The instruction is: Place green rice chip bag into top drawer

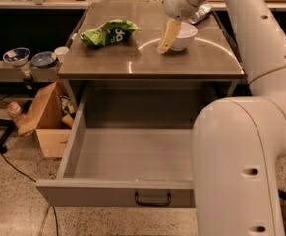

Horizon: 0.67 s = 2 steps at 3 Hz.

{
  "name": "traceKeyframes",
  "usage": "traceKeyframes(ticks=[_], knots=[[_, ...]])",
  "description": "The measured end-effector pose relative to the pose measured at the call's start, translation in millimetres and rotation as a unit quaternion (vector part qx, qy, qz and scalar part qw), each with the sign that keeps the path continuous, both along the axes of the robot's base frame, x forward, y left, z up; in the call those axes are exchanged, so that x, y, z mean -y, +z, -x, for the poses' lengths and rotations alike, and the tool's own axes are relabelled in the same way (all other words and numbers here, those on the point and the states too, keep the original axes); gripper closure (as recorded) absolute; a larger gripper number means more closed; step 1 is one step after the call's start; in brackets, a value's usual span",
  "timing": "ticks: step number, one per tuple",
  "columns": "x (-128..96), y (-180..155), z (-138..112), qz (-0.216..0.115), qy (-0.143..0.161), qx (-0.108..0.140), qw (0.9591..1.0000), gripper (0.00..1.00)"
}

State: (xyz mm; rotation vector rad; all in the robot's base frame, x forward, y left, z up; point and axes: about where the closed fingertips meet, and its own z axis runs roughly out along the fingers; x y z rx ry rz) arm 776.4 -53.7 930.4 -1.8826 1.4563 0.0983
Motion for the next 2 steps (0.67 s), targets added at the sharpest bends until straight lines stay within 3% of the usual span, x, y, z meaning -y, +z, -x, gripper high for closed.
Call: traceKeyframes(ticks=[2], knots=[[-38,-3,-26,-0.017,0.032,0.039,0.9986,0.0]])
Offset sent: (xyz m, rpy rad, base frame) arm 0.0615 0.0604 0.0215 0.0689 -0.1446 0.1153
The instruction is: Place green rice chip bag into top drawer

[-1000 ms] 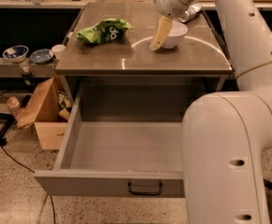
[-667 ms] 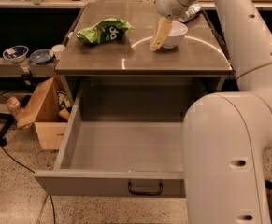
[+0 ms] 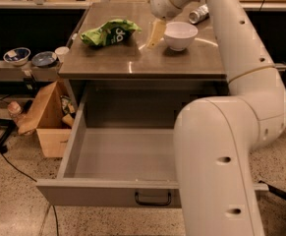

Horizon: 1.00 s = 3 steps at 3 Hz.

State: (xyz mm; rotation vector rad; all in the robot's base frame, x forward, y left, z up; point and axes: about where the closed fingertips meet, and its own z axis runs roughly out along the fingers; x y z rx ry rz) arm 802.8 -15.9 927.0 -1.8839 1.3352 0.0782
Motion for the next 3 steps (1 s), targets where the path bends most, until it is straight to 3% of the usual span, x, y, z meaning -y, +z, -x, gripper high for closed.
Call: traceKeyframes(ticks=[2,3], knots=[[-56,4,-18,-0.027,0.045,0.035,0.998,0.0],[-89,-7,-18,-0.033,0.074,0.032,0.9962,0.0]])
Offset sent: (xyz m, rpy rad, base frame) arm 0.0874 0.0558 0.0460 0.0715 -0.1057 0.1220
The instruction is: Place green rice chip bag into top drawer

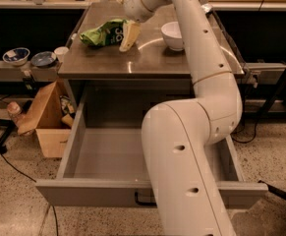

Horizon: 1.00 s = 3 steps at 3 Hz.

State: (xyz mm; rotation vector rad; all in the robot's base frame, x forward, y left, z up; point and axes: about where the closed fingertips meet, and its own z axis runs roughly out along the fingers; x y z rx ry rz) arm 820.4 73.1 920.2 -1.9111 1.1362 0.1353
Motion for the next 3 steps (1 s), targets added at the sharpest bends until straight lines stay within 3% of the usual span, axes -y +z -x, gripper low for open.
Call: traceKeyframes(ticks=[2,3], knots=[[1,-7,-4,0.0,-0.009,-0.007,0.9999,0.0],[-1,-29,-12,-0.005,-0.017,-0.024,0.9996,0.0]])
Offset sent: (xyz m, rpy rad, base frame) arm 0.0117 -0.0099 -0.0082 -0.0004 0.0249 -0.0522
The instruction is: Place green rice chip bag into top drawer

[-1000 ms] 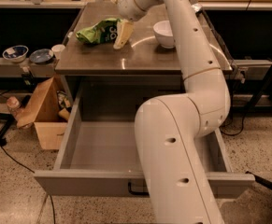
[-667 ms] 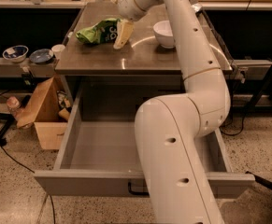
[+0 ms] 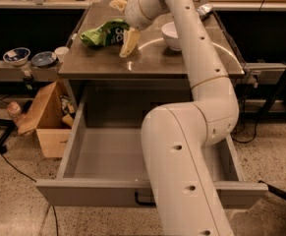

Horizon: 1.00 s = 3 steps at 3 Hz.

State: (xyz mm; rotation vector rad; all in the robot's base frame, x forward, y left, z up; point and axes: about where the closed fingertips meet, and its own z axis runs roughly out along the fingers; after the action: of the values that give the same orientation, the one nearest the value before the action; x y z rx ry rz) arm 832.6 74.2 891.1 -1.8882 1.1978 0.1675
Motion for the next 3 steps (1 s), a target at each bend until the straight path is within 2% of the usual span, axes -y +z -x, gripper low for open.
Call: traceKeyframes(ticks=[1,2,3], knots=[[-10.6,-37.4,-1.2,-0.006,0.007,-0.037,0.9993,0.0],[-11.0,-32.4,-1.1,-0.006,0.007,-0.038,0.9992,0.0],[-11.6,-32.9,0.9,-0.006,0.007,-0.038,0.9992,0.15]])
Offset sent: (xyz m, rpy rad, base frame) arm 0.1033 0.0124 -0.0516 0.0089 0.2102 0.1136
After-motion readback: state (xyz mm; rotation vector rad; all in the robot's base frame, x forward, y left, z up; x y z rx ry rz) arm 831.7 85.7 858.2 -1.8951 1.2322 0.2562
